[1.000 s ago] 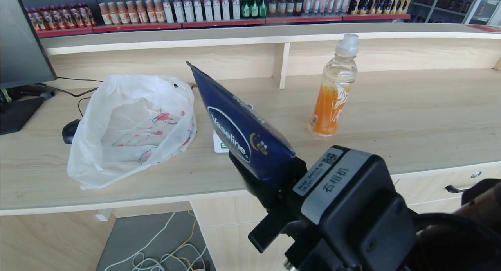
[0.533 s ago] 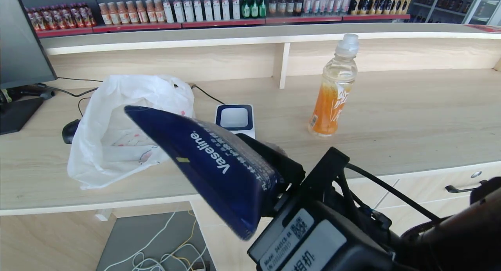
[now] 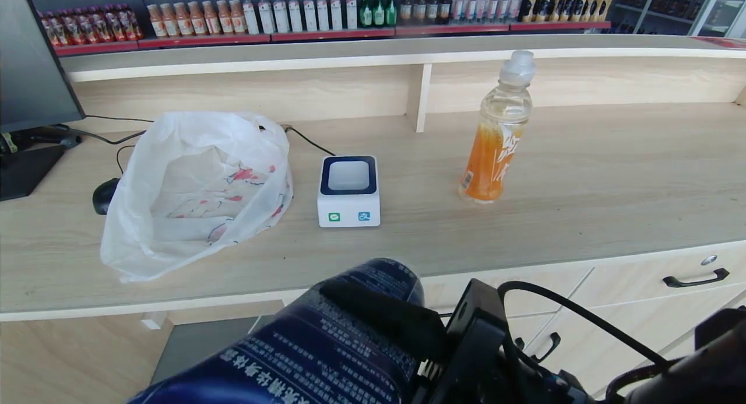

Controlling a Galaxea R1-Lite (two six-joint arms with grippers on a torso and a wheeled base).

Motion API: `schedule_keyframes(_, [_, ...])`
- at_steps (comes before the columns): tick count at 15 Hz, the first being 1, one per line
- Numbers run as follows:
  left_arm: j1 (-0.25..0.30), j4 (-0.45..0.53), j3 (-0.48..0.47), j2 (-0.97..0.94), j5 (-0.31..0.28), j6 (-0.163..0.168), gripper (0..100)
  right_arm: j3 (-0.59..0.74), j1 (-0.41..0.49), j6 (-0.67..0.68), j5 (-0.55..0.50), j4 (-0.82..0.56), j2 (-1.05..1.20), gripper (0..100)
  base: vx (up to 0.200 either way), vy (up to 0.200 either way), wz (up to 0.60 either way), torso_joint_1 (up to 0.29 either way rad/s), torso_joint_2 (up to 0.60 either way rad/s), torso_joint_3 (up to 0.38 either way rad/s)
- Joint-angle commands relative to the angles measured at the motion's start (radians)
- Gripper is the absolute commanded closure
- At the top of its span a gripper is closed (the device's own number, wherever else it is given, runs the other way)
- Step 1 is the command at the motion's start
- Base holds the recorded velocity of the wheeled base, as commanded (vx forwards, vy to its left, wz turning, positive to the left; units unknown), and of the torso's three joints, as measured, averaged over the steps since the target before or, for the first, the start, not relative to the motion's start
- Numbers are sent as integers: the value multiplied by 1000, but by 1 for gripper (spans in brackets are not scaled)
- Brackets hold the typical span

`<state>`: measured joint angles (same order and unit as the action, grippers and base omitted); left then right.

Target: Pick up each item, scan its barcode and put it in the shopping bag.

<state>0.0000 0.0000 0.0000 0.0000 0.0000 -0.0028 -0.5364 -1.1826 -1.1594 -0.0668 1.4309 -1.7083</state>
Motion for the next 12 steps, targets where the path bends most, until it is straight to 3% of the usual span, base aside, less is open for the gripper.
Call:
schedule_keyframes(1, [0, 0, 0, 0, 0, 0, 0, 36, 3, -28, 18, 3, 3, 100, 0, 0, 0, 0, 0, 0])
schedule_keyframes(6, [0, 0, 0, 0, 0, 0, 0, -33, 49, -37, 99, -3, 3, 100, 0, 0, 0, 0, 0, 0])
schedule_keyframes(12, [0, 0, 0, 0, 0, 0, 0, -62, 80, -65, 165, -104, 62, 100, 0, 0, 0, 0, 0, 0])
